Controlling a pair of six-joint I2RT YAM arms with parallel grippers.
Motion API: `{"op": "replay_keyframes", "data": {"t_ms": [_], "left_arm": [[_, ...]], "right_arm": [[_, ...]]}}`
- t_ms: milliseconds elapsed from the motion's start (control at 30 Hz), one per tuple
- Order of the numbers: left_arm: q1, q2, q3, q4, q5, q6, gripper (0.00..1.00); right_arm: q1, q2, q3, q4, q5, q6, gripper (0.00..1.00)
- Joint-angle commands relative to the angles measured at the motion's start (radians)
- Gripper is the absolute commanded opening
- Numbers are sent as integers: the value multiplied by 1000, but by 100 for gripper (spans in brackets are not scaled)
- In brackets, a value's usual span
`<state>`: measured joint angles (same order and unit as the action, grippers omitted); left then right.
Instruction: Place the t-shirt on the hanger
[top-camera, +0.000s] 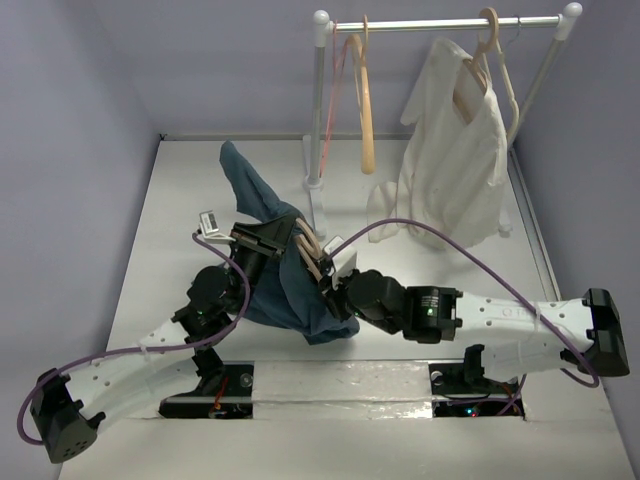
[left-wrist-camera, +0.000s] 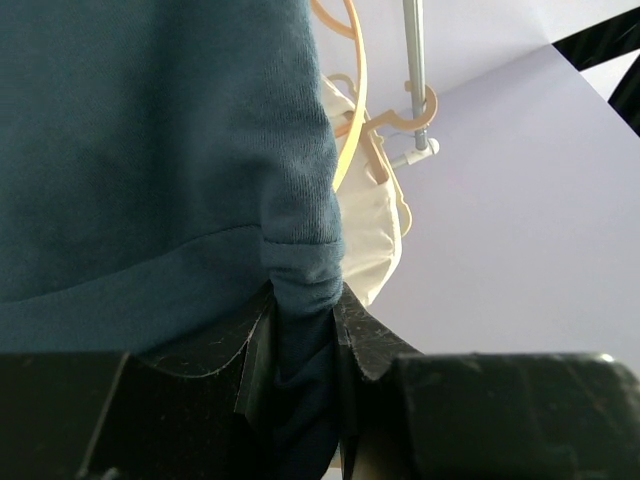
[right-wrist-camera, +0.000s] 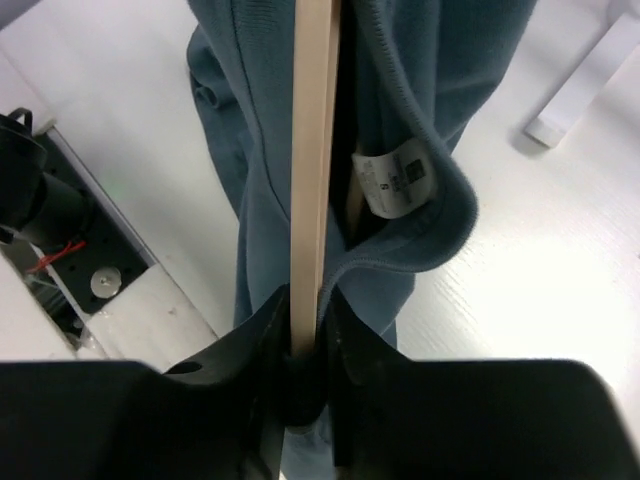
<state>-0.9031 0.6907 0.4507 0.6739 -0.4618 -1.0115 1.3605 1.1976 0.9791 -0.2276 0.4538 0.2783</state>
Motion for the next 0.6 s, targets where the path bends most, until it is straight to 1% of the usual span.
{"op": "replay_keyframes", "data": {"t_ms": [0, 33, 67, 133, 167, 200, 233, 267, 300, 333, 367, 433, 500, 567], "left_arm": [[-5, -17, 22, 66, 34, -32, 0], [-5, -23, 19, 58, 32, -32, 0], [-5, -26, 13, 56, 32, -32, 0], [-5, -33, 3, 33, 25, -29, 0], [-5, -36, 14, 18, 12, -4, 0], [-5, -36, 28, -32, 0, 14, 0], [-5, -39, 43, -57, -12, 39, 2], [-5, -40, 75, -85, -44, 63, 27], [-5, -42, 91, -111, -63, 106, 40], [-5, -49, 106, -155, -78, 140, 65], [-5, -52, 146, -181, -113, 169, 72], [-5, -51, 186, -261, -149, 238, 82], [-5, -46, 238, -316, -192, 283, 85], [4, -31, 273, -338, -239, 335, 87]], "right_arm": [[-4, 0, 24, 68, 65, -33, 19], [-4, -7, 23, 82, 68, -37, 7], [-4, -13, 21, 82, 74, -39, 0], [-4, -29, 20, 76, 82, -41, 0], [-4, -35, 17, 68, 80, -41, 0], [-4, -41, 15, 57, 77, -36, 0], [-4, -47, 13, 21, 75, -30, 0], [-4, -59, 13, -1, 72, -16, 0], [-4, -72, 9, -21, 66, -11, 0], [-4, -85, -8, -53, 65, -2, 0], [-4, -123, -16, -68, 63, 13, 0], [-4, -168, -39, -117, 65, 25, 0], [-4, -245, -57, -136, 60, 38, 0], [-4, -292, -66, -165, 59, 47, 0]]}}
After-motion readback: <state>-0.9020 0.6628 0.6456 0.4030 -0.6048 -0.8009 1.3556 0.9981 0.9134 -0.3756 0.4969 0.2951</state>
